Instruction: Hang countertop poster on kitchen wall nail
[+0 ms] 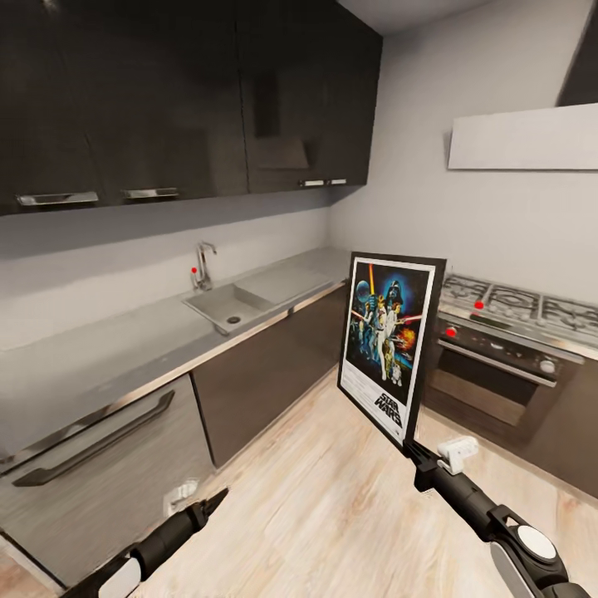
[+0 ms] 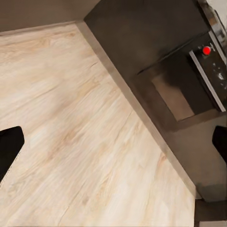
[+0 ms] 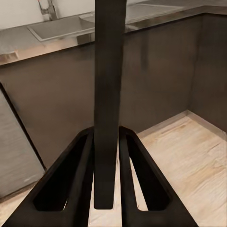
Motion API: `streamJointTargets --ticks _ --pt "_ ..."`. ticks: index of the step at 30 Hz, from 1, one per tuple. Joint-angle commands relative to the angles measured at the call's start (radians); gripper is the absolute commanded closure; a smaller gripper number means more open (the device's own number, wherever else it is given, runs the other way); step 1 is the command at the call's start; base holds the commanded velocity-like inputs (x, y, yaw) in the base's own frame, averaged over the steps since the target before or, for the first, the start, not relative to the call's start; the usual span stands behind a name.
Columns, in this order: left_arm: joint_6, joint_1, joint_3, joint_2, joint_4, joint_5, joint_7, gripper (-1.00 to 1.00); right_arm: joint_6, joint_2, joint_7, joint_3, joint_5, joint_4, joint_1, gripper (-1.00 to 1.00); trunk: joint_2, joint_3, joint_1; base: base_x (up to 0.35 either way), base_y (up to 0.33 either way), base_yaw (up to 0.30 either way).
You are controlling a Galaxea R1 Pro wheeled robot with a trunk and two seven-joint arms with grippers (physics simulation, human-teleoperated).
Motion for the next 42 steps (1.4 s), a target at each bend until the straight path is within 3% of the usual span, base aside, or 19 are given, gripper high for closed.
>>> streamJointTargets --ticks 1,5,6,9,19,22,24,28,42 --pt "-0.058 -0.002 -0.005 -0.015 0.044 0.006 -0.038 -1.0 0.005 0.0 0.004 0.001 -0.013 -0.001 -0.001 1.0 -0.002 -0.002 0.001 0.0 0.0 0.287" --pt "-0.098 -0.002 0.01 -0.025 0.079 0.008 -0.068 -1.0 0.004 0.0 0.004 0.002 -0.013 -0.001 -0.001 1.0 -0.002 0.0 0.001 0.0 0.0 0.287" --pt "-0.106 -0.002 0.038 -0.027 0.088 0.009 -0.074 -1.0 0.004 0.0 0.003 0.003 -0.012 -0.001 -0.001 1.0 -0.002 0.0 0.001 0.0 0.116 0.287" --pt "-0.11 -0.002 0.067 -0.026 0.094 0.009 -0.075 -1.0 0.004 0.0 0.003 0.003 -0.011 -0.001 -0.001 1.0 -0.002 0.001 0.001 -0.039 0.21 0.287" --pt "-0.112 -0.002 0.075 -0.024 0.111 0.011 -0.071 -1.0 0.002 0.001 0.004 0.002 -0.013 -0.001 -0.001 1.0 -0.002 0.002 0.001 -0.17 0.129 0.072" --pt "-0.113 -0.002 0.076 -0.024 0.133 0.051 -0.071 -1.0 0.003 0.0 0.004 0.002 -0.013 -0.001 -0.001 1.0 -0.002 0.002 0.001 -0.302 0.083 0.046" --pt "-0.115 -0.002 0.075 -0.025 0.14 0.101 -0.072 -1.0 0.003 0.0 0.004 0.002 -0.013 -0.001 -0.001 1.0 -0.002 0.002 0.001 -0.283 0.056 0.168" --pt "-0.115 -0.002 0.075 -0.024 0.146 0.136 -0.073 -1.0 0.003 0.0 0.004 0.002 -0.013 -0.001 -0.001 1.0 -0.002 0.002 0.001 -0.123 0.021 0.244" --pt "-0.115 -0.002 0.074 -0.023 0.182 0.145 -0.075 -1.0 0.003 0.0 0.004 0.002 -0.013 -0.001 -0.001 1.0 -0.002 0.002 0.001 -0.017 0.007 0.286"
